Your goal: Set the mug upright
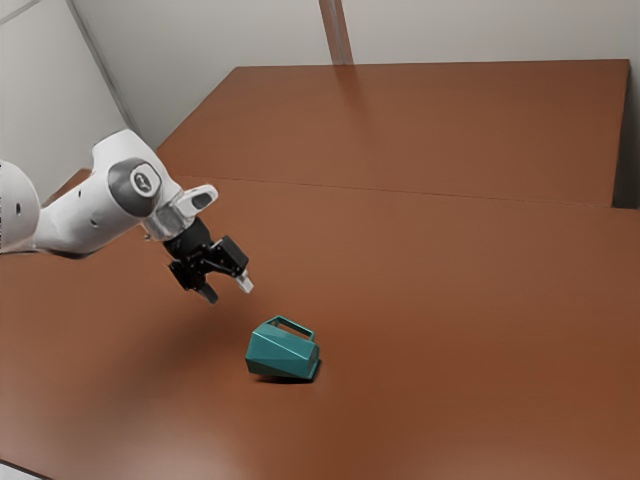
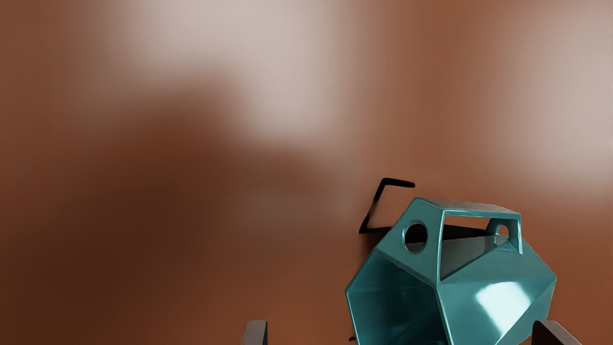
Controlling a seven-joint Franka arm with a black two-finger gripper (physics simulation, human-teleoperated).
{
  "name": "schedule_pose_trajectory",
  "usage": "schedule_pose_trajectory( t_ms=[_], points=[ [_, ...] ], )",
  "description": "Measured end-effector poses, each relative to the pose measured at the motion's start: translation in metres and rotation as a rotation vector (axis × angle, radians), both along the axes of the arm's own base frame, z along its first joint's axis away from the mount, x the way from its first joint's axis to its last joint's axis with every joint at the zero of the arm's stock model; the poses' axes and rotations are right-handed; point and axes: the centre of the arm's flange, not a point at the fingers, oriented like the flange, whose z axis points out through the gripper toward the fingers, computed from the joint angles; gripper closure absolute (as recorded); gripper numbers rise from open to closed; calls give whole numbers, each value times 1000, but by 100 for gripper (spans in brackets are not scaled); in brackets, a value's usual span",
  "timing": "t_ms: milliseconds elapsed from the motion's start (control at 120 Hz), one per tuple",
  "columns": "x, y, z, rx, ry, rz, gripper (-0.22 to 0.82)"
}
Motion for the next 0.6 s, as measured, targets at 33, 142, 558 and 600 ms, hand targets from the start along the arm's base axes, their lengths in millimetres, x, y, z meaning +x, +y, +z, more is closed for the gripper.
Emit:
schedule_pose_trajectory(
  t_ms=[33,142,558,600],
  points=[
    [-2,-3,-6,-13,9,6,0],
    [-10,0,-22,-63,28,48,0],
    [-29,-3,-61,-257,19,140,0],
    [-31,-4,-63,-273,13,142,0]
  ],
)
